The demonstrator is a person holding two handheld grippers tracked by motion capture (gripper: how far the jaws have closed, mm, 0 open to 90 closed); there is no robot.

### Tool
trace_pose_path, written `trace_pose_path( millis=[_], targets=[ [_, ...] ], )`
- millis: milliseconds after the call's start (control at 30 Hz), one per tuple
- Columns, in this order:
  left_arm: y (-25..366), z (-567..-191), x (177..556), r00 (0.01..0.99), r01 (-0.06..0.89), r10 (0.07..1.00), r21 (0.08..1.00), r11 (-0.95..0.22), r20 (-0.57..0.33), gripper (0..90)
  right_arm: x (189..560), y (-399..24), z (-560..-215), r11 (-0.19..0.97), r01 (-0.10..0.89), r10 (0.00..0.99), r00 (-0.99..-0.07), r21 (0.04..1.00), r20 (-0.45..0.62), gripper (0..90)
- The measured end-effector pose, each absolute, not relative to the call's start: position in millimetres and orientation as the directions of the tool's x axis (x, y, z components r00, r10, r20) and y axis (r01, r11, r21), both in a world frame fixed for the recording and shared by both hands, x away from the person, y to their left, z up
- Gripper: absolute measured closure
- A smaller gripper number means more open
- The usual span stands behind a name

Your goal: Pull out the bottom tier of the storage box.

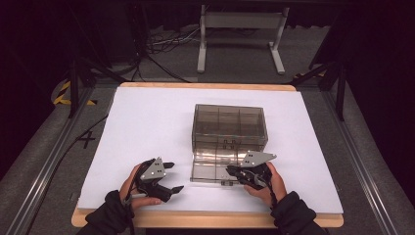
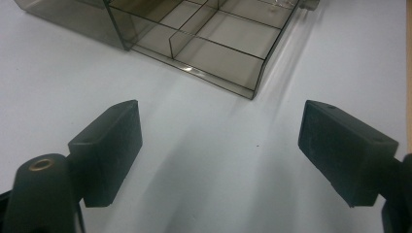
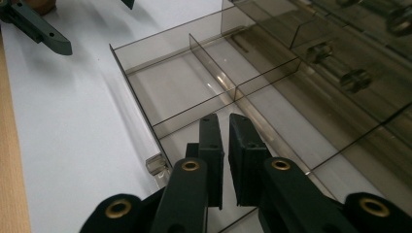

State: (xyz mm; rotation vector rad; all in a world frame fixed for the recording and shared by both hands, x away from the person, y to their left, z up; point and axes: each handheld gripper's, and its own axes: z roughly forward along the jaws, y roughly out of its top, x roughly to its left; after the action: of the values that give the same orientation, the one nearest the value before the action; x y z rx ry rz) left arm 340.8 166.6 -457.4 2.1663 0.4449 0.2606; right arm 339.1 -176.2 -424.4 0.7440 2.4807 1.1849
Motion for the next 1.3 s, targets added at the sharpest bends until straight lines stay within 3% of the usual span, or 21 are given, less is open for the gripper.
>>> trace_pose_path(
  millis=[100, 767, 1233, 1300],
  targets=[
    [167, -457, 341, 0.914, 0.221, 0.406, 0.808, -0.547, 0.025, 16.6, 337, -180, -418, 0.534, 0.306, 0.565, -0.822, 0.788, -0.064, 90.0],
    [168, -454, 333, 0.900, 0.233, 0.435, 0.818, -0.526, 0.024, 24.4, 341, -222, -376, 0.466, 0.245, 0.649, -0.747, 0.850, -0.140, 90.0],
    [150, -446, 311, 0.928, 0.192, 0.372, 0.806, -0.560, 0.038, 87.8, 373, -255, -356, 0.404, 0.262, 0.746, -0.648, 0.876, -0.150, 90.0],
    [147, -446, 310, 0.927, 0.197, 0.374, 0.799, -0.568, 0.037, 90.0, 378, -258, -357, 0.403, 0.271, 0.753, -0.641, 0.874, -0.149, 90.0]
  ],
)
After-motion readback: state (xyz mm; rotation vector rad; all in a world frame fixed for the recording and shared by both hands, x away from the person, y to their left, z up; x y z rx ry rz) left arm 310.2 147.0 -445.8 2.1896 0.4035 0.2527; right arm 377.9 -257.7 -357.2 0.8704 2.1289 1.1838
